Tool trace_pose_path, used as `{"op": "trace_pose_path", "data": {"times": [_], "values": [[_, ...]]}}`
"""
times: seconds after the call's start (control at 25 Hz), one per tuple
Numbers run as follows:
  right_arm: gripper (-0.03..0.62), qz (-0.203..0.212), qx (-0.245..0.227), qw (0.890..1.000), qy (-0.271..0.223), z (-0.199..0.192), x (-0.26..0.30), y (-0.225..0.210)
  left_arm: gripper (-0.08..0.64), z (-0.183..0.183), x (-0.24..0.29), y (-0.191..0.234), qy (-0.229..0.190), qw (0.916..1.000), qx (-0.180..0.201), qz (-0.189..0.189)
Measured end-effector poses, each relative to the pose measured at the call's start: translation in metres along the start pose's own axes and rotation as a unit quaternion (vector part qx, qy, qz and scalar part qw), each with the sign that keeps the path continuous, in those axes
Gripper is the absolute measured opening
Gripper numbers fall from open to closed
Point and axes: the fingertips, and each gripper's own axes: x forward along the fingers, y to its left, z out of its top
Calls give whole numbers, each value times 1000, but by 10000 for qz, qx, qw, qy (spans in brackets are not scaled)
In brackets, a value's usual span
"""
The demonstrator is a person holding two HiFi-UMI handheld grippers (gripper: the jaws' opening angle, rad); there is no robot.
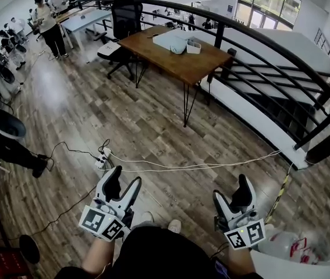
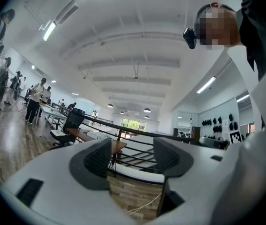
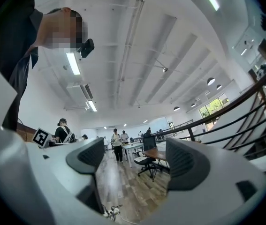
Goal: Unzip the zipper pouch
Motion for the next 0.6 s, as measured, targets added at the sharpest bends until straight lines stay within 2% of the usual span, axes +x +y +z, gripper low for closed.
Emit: {"op": "trace_pose_path", "data": {"times": [0.2,0.4,0.6], "values": [[402,61,-45,9999,69,-1,5,-2,279,2,3,-1,38,10000,49,65],[367,6,-81,9998,199,-5,15,-15,284,-1,19,6,33,10000,73,37],[360,-65,-239,9995,186,-5,46,-24,288,-1,48,33,-23,10000,-12,-7]]}}
